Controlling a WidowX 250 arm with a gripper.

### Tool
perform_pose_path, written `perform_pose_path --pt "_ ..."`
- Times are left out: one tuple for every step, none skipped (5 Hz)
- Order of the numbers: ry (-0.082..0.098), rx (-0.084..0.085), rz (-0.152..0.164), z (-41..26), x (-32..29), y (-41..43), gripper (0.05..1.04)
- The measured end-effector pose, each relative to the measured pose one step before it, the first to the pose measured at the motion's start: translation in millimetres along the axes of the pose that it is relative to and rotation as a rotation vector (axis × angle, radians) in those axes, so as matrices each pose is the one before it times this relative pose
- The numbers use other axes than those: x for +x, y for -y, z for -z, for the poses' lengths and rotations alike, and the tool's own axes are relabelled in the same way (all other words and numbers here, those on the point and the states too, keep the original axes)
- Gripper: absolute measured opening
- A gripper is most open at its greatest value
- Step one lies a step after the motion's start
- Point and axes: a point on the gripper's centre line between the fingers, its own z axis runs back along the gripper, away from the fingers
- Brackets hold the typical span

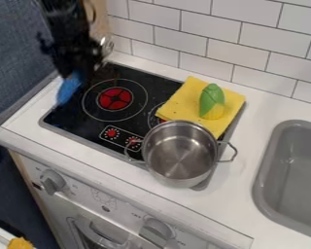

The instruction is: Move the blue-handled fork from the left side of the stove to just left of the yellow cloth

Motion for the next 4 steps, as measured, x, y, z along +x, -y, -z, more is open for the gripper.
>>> perform_pose_path --pt "0.0195 0.0074 -0.0019 -4.39 20.46 22.33 0.410" --pt "-0.0545 0.0394 -0.0564 25.35 7.27 5.61 0.410" --pt "-0.0351 0.0123 0.0045 20.34 11.70 8.21 0.410" --pt "-0.0100 -0.0029 0.0100 8.92 9.56 5.64 0.410"
